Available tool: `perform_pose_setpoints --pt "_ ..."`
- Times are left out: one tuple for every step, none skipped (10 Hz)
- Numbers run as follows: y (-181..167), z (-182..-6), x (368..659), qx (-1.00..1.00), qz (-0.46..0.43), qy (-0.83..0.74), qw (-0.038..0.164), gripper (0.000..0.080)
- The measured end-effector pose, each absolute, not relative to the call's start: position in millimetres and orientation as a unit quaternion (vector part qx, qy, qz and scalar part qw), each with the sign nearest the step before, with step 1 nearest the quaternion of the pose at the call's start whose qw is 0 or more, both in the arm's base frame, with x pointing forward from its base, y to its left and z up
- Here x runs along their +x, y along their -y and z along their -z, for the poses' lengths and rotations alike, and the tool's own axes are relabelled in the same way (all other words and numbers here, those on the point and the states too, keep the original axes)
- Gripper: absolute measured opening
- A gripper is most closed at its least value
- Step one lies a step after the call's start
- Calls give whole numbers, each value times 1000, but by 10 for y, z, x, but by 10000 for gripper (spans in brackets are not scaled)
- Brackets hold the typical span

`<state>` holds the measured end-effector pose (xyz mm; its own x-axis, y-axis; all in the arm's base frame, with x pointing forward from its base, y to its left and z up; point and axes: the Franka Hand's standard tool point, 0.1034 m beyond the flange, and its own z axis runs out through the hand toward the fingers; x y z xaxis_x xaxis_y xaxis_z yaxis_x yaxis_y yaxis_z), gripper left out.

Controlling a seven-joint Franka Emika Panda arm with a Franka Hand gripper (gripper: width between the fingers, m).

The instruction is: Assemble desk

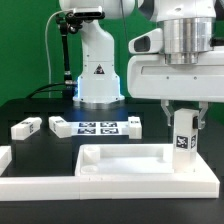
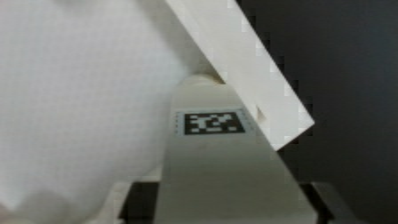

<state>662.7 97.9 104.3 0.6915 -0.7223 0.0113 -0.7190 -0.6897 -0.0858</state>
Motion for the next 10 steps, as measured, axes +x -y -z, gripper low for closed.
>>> perform_pose_setpoints --pt "-980 -1043 6628 -895 22 -444 37 289" --pt "-961 -1041 6631 -851 18 -522 49 289" --pt "-948 -1039 6621 -798 9 -599 68 289" --pt "-957 -1037 6621 -750 -5 -656 85 289" --pt "-943 -1035 6627 -703 -20 -704 102 292" --pt "-952 -1030 6617 -652 -25 -748 118 293" --pt "-975 -1031 6617 -628 -28 -768 120 293" --pt "-975 -1029 6622 -606 -30 -786 120 294" --pt "-962 -1027 6623 -584 -34 -802 121 294" --pt "-939 -1025 6626 -571 -35 -811 120 294"
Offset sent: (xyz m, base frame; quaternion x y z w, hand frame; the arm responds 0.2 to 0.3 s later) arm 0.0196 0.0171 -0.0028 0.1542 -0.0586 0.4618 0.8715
